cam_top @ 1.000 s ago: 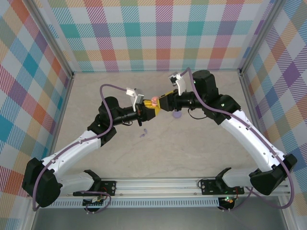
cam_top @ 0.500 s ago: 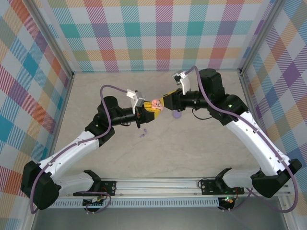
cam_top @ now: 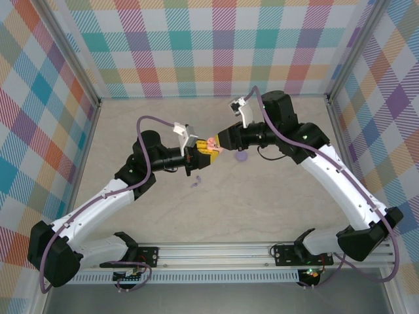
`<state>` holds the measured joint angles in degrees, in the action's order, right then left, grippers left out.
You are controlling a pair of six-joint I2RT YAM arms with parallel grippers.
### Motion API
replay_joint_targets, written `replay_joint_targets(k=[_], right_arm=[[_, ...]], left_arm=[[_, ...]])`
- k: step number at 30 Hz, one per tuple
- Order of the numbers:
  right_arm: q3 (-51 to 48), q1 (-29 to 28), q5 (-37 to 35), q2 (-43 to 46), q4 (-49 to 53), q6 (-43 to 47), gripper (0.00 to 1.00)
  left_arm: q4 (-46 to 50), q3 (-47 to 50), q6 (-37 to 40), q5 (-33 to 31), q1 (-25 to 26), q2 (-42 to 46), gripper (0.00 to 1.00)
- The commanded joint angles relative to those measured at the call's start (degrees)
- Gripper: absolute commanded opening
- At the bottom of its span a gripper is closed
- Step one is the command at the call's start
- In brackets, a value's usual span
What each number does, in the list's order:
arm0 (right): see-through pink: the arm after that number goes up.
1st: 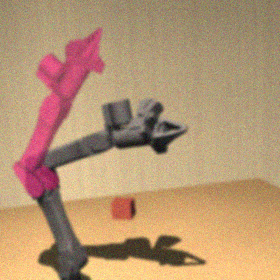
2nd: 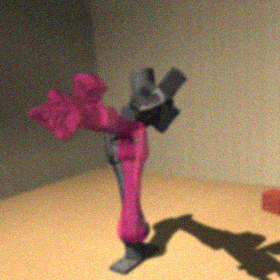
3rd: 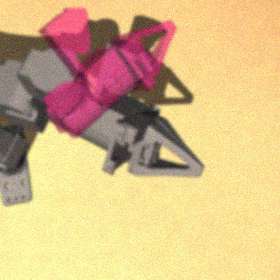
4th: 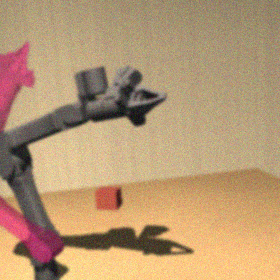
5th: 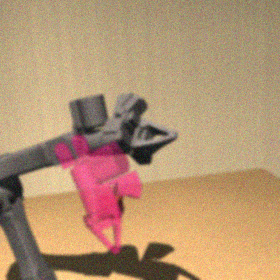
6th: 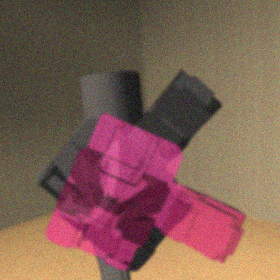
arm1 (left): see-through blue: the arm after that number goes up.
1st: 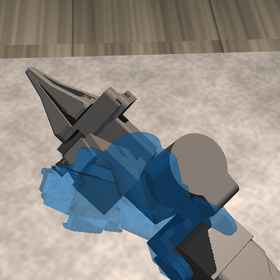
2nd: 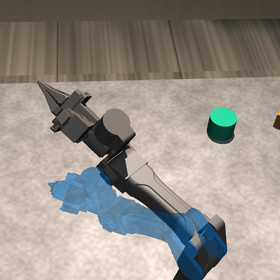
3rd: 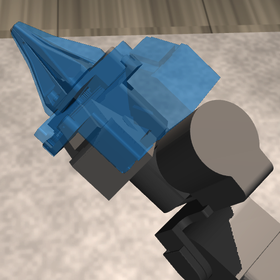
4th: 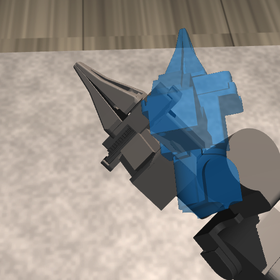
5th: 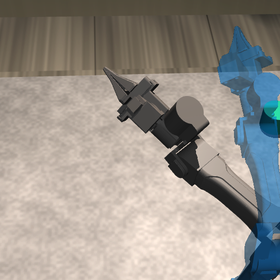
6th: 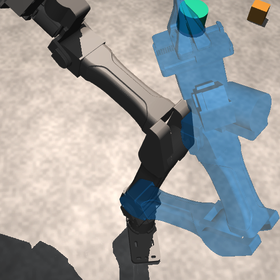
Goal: Insert the wireless bluetooth earbuds into the charging case
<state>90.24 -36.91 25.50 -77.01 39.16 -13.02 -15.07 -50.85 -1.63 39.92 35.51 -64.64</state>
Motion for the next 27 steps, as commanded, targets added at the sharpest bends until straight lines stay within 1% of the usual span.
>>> replay_joint_targets(k=[1,14,21,27], right_arm=[[2.31,-0.8,2.37,-0.31,1.54,0.8,0.33],[4.33,-1.81,4.56,-2.12,4.68,2.54,0.32],[5.21,-2.37,4.21,-3.18,5.77,3.17,0.33],[5.39,-2.43,2.45,-2.45,5.38,3.33,0.4]], left_arm=[[-1.37,-1.95,1.37,1.26,0.7,1.19,0.21],[-1.01,-2.42,1.06,0.92,0.69,0.66,0.21],[-1.01,-2.88,1.01,0.86,0.7,0.23,0.21],[-0.93,-3.31,0.84,1.67,0.66,-0.45,0.21]])
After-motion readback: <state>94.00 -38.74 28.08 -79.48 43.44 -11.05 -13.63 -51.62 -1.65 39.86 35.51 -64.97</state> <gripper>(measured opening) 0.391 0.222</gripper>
